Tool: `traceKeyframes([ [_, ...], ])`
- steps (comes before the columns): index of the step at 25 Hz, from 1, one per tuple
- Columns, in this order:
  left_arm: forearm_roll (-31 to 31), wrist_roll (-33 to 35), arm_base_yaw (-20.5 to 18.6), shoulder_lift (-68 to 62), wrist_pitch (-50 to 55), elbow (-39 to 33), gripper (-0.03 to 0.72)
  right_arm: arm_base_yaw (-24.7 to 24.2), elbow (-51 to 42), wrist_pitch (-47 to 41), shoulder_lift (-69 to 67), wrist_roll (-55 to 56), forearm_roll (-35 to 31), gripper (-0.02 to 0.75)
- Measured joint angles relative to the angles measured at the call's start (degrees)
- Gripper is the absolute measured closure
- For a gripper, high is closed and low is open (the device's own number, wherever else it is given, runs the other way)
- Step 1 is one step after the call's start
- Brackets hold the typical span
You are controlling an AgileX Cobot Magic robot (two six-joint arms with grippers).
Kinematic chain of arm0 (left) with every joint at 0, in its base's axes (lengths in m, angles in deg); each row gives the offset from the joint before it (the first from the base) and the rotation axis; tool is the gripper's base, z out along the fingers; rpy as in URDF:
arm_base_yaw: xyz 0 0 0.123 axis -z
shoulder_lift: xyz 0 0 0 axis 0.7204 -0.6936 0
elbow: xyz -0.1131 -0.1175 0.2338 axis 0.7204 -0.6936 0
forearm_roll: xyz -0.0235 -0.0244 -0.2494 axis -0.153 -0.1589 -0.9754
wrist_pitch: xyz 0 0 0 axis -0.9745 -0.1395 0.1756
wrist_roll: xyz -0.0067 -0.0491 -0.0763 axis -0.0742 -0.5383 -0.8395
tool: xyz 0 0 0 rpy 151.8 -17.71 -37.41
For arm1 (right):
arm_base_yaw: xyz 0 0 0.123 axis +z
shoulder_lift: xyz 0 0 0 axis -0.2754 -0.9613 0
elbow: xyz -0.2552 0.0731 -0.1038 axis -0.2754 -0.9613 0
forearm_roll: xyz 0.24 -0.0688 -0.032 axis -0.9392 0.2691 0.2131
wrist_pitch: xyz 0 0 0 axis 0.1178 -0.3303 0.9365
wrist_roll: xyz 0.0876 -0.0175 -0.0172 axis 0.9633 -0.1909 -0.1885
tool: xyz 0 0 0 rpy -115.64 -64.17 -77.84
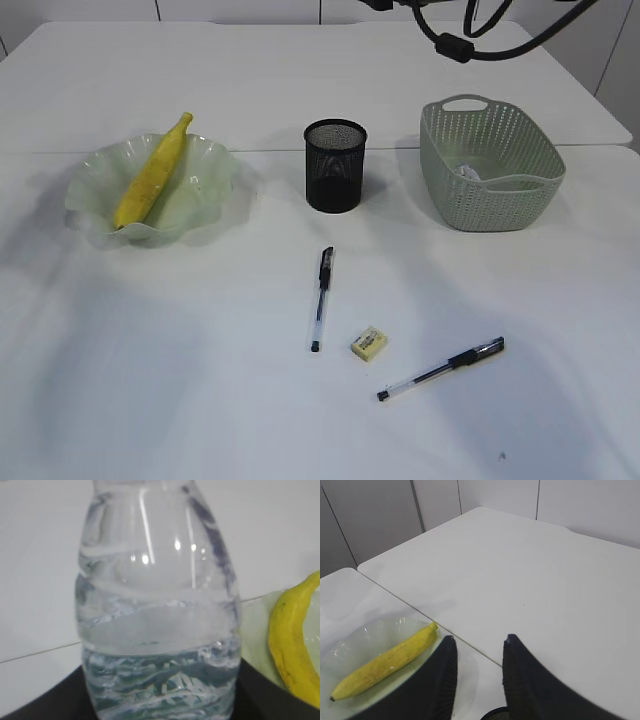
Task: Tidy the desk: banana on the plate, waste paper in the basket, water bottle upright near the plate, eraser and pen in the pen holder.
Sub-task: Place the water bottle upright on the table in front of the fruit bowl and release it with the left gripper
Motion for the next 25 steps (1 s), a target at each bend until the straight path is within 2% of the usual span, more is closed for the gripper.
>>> traceKeyframes([
  [10,-4.74,0.11,0.00,-3.63,1.56,0.00,0.309,0.00,0.00,0.00,0.00,0.00,0.00,0.503],
  [13,-4.83,0.11,-0.12,-3.63,7.37,0.00,0.309,0.00,0.00,0.00,0.00,0.00,0.00,0.503],
  [20,-0.59,0.11,-0.12,-2.97,30.13,0.03,0.309,0.00,0.00,0.00,0.00,-0.09,0.00,0.503],
  [25,2.14,-1.87,-0.24,-1.06,33.27,0.14,0.309,0.00,0.00,0.00,0.00,-0.09,0.13,0.504],
])
